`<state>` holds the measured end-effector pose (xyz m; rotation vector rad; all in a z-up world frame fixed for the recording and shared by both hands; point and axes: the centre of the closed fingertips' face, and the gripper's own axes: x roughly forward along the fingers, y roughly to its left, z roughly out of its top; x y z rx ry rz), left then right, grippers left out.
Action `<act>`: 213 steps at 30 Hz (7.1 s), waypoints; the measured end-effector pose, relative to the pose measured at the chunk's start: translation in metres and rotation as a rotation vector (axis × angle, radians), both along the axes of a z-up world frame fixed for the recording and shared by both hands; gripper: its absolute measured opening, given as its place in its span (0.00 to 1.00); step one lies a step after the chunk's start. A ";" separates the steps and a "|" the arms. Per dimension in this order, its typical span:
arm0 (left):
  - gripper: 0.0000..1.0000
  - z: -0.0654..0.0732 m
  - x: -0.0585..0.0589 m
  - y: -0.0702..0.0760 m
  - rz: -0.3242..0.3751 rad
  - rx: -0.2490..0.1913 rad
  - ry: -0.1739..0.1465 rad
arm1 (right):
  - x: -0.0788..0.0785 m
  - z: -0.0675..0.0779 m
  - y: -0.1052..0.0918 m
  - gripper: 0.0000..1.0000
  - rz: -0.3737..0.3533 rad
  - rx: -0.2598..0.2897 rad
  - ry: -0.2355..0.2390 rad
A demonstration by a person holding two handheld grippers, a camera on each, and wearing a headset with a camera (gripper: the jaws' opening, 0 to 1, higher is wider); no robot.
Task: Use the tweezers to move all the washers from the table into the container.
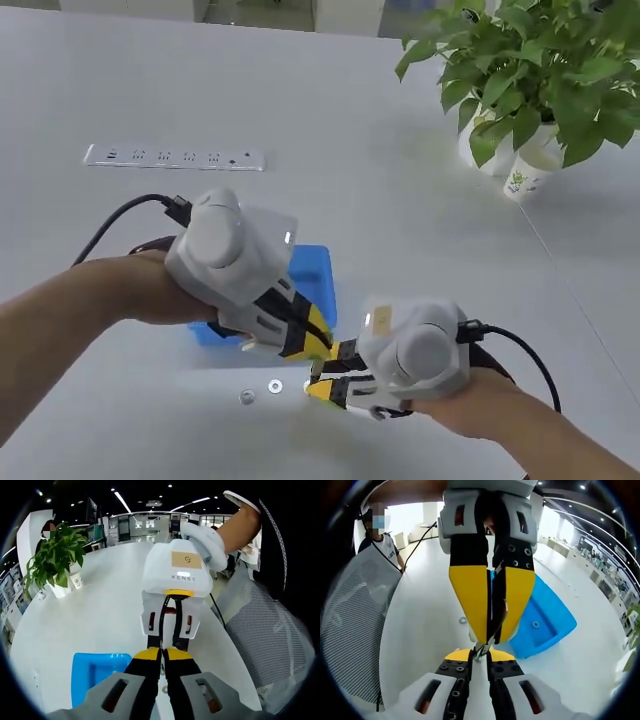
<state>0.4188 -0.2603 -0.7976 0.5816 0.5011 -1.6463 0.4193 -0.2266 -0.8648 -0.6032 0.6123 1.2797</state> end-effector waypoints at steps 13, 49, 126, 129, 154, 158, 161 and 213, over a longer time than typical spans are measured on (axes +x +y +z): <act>0.06 0.000 -0.002 0.002 0.010 0.000 0.012 | -0.001 0.000 0.000 0.11 -0.012 0.018 0.029; 0.06 0.069 0.022 0.014 0.065 0.001 -0.036 | 0.033 0.069 0.017 0.11 0.016 0.052 -0.050; 0.07 0.032 0.083 0.043 0.204 0.088 -0.048 | 0.088 0.029 0.037 0.12 0.094 -0.024 0.008; 0.07 0.039 0.081 0.044 0.207 0.076 -0.052 | 0.086 0.037 0.038 0.12 0.094 -0.017 -0.008; 0.06 0.063 0.038 0.053 0.200 0.059 -0.086 | 0.046 0.063 0.042 0.12 0.113 0.011 -0.079; 0.06 0.059 0.029 0.053 0.198 0.056 -0.086 | 0.038 0.059 0.042 0.13 0.115 0.008 -0.076; 0.06 0.056 0.026 0.053 0.199 0.054 -0.079 | 0.034 0.057 0.042 0.13 0.116 0.005 -0.074; 0.06 0.001 -0.007 0.049 0.127 0.053 -0.015 | -0.007 -0.005 0.036 0.16 0.091 -0.010 0.007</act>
